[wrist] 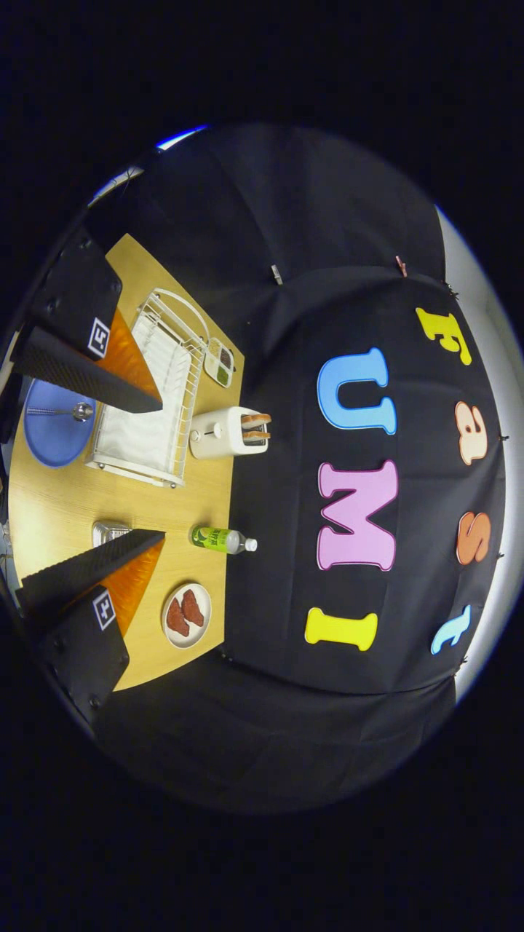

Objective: Take the plate from the dish rack, then take the spoon from the basket and place it into the plate.

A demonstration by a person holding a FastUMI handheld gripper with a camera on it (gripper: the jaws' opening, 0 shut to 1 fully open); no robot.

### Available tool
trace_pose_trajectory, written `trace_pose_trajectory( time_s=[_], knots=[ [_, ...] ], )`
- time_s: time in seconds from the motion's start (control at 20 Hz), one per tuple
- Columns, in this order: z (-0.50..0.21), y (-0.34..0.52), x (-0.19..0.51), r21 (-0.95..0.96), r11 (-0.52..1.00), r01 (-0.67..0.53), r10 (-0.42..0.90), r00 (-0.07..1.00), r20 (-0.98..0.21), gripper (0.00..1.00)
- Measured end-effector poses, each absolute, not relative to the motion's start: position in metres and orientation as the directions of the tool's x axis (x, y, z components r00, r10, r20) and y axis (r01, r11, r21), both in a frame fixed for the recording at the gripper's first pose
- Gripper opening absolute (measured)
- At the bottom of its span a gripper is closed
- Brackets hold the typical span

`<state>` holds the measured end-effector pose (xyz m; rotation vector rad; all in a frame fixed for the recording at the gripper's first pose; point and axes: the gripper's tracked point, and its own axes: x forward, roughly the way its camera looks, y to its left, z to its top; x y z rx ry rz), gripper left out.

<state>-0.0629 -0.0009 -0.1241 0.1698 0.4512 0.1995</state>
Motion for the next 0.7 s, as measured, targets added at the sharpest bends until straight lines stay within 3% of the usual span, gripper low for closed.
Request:
trace_pose_trajectory(
  time_s=[0.35,0.7],
  knots=[
    [-0.062,-0.024,-0.058,0.150,0.983,-0.107,0.145,0.952,-0.270,0.98],
    [-0.056,-0.043,-0.062,0.101,0.994,-0.052,0.077,0.962,-0.263,0.97]
  ],
)
